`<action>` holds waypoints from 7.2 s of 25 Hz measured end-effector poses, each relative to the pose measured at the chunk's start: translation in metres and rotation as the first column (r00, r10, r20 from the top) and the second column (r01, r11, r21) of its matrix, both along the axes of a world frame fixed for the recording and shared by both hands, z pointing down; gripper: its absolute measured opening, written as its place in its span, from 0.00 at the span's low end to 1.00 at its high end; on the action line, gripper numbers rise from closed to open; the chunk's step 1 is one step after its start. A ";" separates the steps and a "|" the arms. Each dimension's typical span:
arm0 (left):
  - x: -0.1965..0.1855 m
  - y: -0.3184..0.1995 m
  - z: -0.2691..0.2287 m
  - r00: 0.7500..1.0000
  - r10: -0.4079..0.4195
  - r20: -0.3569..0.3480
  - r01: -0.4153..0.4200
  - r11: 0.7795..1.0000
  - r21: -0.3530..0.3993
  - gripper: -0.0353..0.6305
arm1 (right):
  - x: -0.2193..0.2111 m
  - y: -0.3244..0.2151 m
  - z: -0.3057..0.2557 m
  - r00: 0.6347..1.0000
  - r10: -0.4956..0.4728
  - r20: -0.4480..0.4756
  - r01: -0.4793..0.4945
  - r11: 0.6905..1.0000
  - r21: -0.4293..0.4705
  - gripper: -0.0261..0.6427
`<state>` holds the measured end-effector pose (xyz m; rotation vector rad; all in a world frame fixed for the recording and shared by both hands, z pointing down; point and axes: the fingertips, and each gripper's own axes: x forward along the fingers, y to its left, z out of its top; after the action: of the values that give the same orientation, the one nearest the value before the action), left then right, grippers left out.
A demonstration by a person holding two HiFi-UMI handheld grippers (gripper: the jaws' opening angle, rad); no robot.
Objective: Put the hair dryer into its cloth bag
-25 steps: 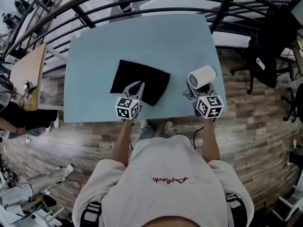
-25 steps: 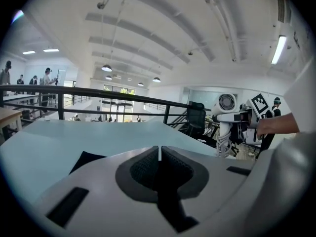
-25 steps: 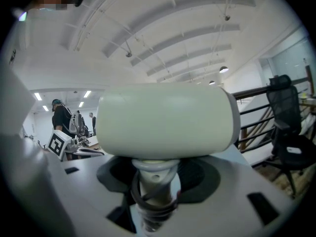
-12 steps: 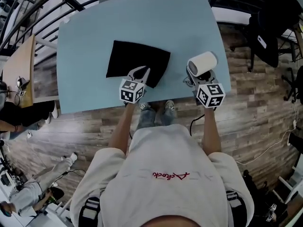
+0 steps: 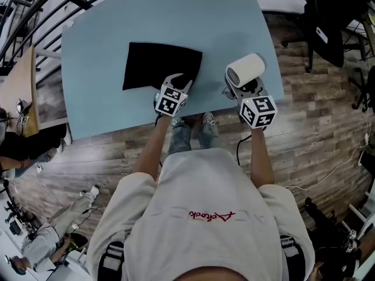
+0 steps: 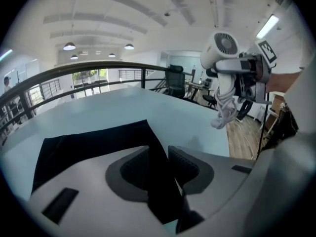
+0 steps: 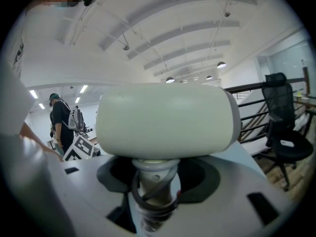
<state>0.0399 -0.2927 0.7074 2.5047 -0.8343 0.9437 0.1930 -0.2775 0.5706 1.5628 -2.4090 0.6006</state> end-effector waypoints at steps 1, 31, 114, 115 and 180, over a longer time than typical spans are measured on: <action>0.002 0.001 0.007 0.999 0.016 0.032 -0.016 1.000 0.001 0.21 | 0.001 0.001 0.000 1.000 0.000 0.000 0.000 1.000 0.001 0.40; 0.000 -0.007 0.033 0.996 -0.030 0.088 0.041 0.991 -0.127 0.07 | 0.022 0.003 0.013 0.999 0.003 -0.032 -0.004 1.000 -0.029 0.40; -0.049 -0.014 -0.059 0.966 -0.119 -0.230 0.099 0.990 -0.098 0.07 | -0.163 -0.019 0.200 0.208 -0.891 -0.404 0.384 0.454 -0.804 0.41; -0.049 -0.014 -0.059 0.966 -0.119 -0.230 0.098 0.990 -0.100 0.07 | -0.164 -0.019 0.201 0.207 -0.890 -0.406 0.386 0.455 -0.802 0.41; 0.002 -0.012 -0.048 0.977 -0.080 -0.199 0.053 0.989 -0.139 0.07 | -0.059 0.008 0.151 0.405 -0.828 -0.387 0.597 0.561 -0.574 0.49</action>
<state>0.0421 -0.3045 0.6592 2.3931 -0.7589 0.6815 0.1340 -0.2696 0.7220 0.3053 -1.9767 0.2158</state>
